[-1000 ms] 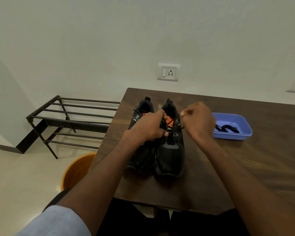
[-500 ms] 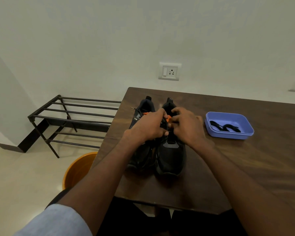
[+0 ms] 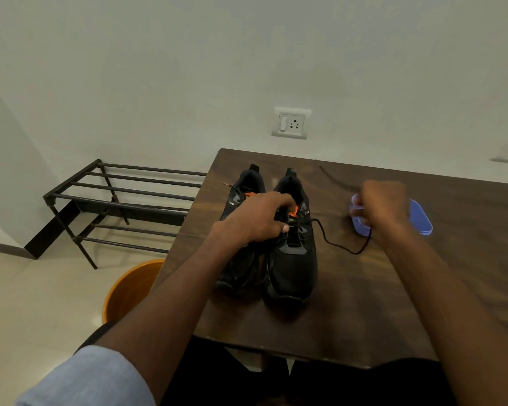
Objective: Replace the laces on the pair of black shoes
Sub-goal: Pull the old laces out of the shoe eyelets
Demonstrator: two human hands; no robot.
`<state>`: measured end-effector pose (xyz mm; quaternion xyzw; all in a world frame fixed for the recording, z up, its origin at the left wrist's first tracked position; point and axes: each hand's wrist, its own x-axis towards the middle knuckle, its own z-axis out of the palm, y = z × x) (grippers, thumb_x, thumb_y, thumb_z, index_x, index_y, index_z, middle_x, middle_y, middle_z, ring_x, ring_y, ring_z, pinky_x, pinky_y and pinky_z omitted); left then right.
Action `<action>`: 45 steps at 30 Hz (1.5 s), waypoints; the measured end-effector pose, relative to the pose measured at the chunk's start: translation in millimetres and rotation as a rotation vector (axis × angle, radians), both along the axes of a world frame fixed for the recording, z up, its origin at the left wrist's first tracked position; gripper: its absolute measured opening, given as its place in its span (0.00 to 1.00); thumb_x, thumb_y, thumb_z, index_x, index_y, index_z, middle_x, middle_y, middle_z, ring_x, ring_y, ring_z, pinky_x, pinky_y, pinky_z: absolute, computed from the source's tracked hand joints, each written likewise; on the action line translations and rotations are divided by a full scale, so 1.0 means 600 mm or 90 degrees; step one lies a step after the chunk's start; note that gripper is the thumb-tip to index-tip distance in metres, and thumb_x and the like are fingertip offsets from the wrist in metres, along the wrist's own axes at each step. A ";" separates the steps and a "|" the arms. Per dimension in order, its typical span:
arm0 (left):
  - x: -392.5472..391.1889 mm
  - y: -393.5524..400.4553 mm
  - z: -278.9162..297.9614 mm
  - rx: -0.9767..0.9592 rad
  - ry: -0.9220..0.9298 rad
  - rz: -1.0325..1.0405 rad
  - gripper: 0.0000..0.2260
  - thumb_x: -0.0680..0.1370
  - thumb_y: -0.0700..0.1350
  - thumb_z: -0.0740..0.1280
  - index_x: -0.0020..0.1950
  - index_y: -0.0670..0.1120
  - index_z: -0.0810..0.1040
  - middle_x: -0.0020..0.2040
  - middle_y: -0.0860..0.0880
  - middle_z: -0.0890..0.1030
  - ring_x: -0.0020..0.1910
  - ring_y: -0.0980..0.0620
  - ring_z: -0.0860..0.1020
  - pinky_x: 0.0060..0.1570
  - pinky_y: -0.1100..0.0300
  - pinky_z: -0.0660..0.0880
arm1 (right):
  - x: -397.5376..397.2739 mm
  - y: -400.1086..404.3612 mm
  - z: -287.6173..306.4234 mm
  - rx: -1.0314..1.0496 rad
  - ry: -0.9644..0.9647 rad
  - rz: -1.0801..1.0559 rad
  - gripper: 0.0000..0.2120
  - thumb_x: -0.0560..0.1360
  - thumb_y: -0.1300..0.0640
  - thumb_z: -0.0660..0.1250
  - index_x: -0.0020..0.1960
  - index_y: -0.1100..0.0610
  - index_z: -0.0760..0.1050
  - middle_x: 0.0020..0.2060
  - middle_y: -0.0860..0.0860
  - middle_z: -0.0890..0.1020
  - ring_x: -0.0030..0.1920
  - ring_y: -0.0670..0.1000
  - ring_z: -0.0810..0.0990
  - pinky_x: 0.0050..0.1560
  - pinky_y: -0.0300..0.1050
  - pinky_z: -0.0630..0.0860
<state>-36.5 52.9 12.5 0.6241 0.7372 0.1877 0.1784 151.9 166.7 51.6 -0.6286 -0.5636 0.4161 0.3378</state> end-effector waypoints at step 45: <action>0.029 0.022 -0.015 0.193 -0.234 0.276 0.10 0.81 0.47 0.69 0.39 0.57 0.79 0.38 0.56 0.83 0.45 0.54 0.82 0.61 0.43 0.73 | -0.046 -0.035 -0.070 0.097 -0.455 0.625 0.64 0.62 0.45 0.85 0.83 0.43 0.44 0.80 0.51 0.58 0.75 0.59 0.68 0.70 0.62 0.73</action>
